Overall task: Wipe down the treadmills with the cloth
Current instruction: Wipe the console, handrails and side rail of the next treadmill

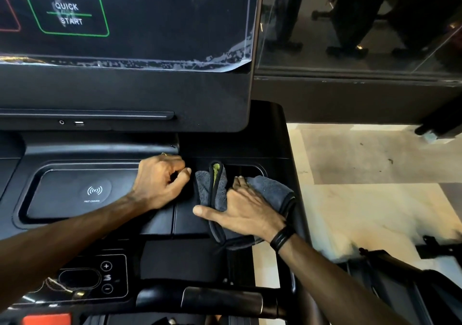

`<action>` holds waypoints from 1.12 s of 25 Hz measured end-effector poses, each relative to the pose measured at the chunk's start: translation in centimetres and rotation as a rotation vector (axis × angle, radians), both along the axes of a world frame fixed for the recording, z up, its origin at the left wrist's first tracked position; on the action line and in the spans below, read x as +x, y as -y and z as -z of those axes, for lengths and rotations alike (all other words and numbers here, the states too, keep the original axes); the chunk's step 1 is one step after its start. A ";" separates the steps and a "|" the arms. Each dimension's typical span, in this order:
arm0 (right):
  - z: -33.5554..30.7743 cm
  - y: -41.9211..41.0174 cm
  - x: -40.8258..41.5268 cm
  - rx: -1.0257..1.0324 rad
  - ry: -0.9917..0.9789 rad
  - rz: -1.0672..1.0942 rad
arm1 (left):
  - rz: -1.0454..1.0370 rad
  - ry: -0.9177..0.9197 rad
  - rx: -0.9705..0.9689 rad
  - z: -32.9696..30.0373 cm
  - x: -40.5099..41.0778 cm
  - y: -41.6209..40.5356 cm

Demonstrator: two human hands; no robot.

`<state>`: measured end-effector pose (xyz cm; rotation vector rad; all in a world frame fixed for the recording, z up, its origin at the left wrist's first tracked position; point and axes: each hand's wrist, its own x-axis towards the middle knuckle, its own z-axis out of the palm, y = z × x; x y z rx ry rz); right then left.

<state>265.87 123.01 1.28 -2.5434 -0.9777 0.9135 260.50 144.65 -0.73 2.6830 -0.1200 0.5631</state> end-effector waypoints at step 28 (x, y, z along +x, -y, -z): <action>0.1 0.5 -4.9 -0.044 0.567 0.114 | -0.076 -0.026 -0.005 0.1 0.1 -0.2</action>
